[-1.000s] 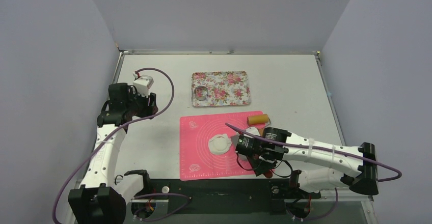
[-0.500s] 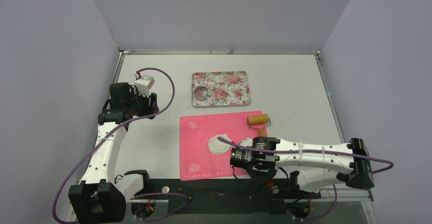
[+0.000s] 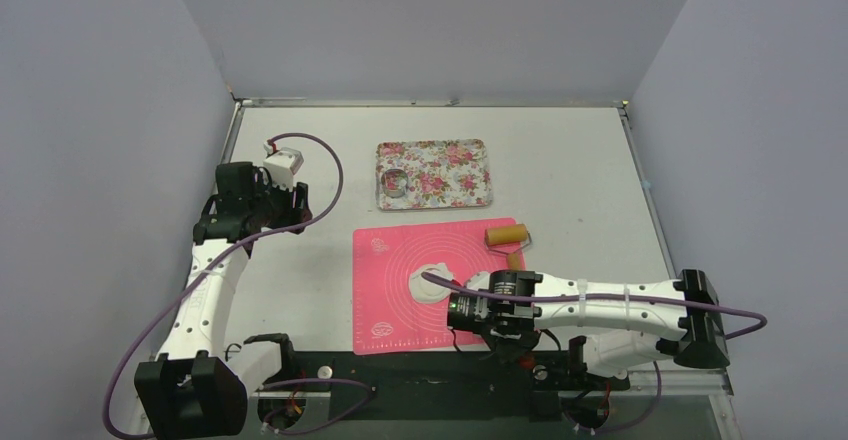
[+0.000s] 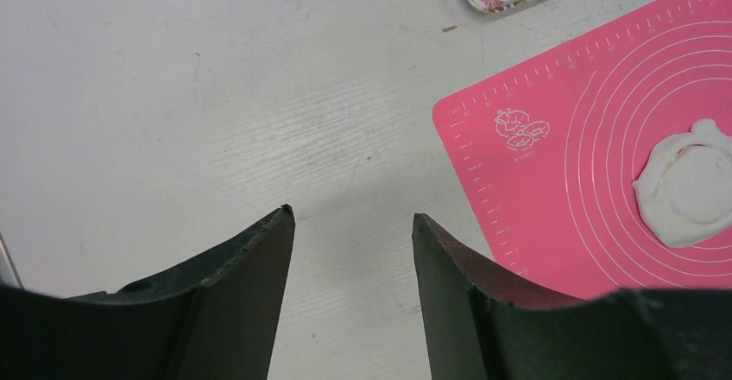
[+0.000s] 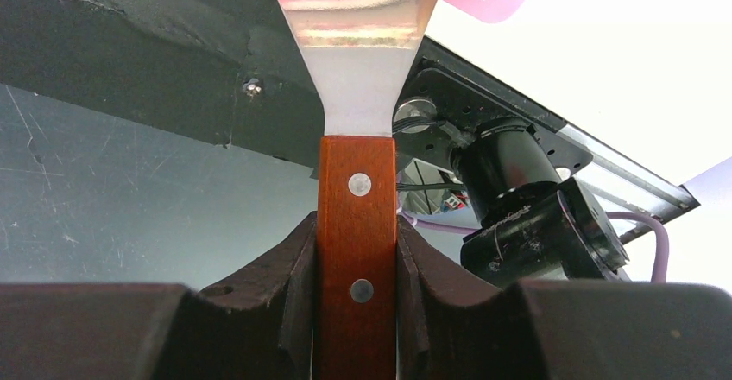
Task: Roll out the dumpling wrappers from the dough
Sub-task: Scoop the dumpling wrapper from the work surface.
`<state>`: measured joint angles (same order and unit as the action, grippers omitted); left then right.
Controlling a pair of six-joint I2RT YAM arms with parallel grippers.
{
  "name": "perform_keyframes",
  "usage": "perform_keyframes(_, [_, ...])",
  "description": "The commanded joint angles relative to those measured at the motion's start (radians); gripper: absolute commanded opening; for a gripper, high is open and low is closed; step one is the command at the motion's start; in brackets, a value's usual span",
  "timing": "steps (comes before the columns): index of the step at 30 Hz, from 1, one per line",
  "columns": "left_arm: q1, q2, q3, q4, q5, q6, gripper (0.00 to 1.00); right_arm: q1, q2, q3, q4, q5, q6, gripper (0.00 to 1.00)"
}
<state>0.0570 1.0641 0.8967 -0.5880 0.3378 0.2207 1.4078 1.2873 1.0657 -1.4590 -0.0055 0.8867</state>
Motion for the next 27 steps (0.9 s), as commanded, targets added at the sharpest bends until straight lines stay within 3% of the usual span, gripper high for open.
perform_keyframes(1, [0.004, -0.025, 0.035, 0.029, 0.018, -0.008, 0.51, -0.018, 0.001, 0.025, 0.043, 0.069, -0.01, 0.0])
perform_keyframes(27, [0.004, 0.011, 0.059, 0.007, -0.054, 0.002, 0.51, -0.185, -0.055, -0.013, 0.147, 0.114, -0.115, 0.0])
